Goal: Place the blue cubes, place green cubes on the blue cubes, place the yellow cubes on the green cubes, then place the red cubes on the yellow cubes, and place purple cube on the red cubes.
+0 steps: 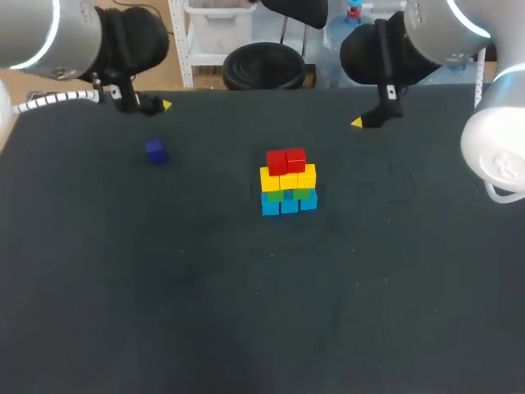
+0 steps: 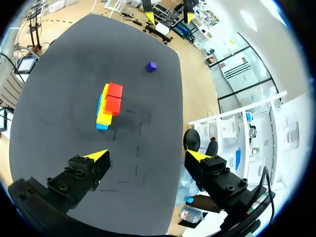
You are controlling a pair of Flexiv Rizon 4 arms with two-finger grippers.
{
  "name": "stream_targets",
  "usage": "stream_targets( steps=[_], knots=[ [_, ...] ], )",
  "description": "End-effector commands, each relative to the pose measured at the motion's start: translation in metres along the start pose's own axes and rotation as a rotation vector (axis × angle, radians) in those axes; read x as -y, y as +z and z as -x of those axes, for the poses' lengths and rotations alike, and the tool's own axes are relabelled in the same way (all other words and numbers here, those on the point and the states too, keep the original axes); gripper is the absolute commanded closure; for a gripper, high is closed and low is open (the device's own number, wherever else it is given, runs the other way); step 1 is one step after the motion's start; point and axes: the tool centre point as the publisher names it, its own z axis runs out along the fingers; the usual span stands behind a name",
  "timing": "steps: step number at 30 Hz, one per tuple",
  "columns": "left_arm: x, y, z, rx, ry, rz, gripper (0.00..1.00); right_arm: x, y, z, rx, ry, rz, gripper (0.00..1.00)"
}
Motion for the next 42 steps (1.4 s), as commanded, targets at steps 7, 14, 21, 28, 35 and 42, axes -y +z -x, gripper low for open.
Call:
stream_targets(
  steps=[7,14,21,28,35,42],
  knots=[
    [0.004,0.066,-0.032,-0.103,-0.113,-0.255,0.00,-0.002,0.000,0.000,-0.003,0.002,-0.006,0.00],
    [0.008,0.076,-0.043,-0.131,-0.136,-0.261,0.00,-0.002,0.000,0.000,-0.003,0.002,-0.006,0.00],
    [0.005,0.064,-0.037,-0.093,-0.157,-0.230,0.00,-0.002,0.000,0.000,-0.003,0.002,-0.006,0.00],
    [0.005,0.064,-0.037,-0.093,-0.157,-0.230,0.00,-0.002,0.000,0.000,-0.003,0.002,-0.006,0.00],
    [0.005,0.064,-0.037,-0.093,-0.157,-0.230,0.00,0.021,-0.022,0.003,0.037,0.057,-0.060,0.00],
    [0.005,0.064,-0.037,-0.093,-0.157,-0.230,0.00,0.033,-0.039,-0.017,0.207,0.285,-0.186,0.00]
  ],
)
